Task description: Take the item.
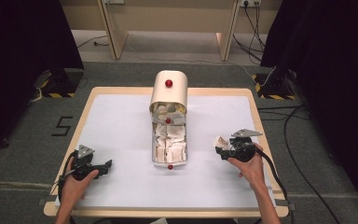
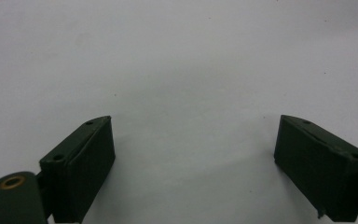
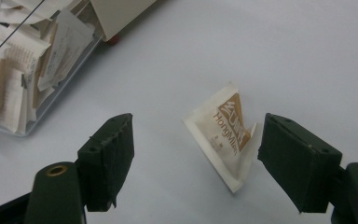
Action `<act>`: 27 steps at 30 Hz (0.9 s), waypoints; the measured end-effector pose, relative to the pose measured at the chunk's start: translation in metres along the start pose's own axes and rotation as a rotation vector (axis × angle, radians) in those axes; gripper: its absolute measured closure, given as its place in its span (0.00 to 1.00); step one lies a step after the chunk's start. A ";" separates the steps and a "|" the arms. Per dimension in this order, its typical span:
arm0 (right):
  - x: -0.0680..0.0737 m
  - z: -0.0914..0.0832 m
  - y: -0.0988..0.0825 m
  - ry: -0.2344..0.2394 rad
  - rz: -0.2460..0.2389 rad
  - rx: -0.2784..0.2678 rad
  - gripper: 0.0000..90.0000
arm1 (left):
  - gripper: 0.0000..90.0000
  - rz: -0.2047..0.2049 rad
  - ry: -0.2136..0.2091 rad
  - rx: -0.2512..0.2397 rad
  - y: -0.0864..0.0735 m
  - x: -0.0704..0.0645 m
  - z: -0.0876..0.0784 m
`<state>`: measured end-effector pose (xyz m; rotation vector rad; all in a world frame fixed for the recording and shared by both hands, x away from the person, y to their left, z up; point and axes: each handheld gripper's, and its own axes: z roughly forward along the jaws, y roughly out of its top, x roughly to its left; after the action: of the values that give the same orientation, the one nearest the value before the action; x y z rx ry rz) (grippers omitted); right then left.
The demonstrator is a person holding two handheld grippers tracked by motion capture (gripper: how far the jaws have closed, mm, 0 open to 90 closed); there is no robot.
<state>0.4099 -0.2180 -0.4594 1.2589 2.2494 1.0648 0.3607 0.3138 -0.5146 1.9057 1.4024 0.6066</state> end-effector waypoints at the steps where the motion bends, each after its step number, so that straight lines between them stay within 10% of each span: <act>1: 0.002 -0.002 -0.002 0.002 -0.003 -0.003 0.30 | 0.13 0.000 0.000 0.000 0.000 0.000 0.000; 27: 0.030 -0.017 -0.023 0.025 -0.027 0.004 0.30 | 0.13 0.000 0.000 -0.001 0.000 0.000 0.000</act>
<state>0.3702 -0.2079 -0.4643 1.2206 2.2814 1.0719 0.3607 0.3138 -0.5147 1.9053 1.4014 0.6071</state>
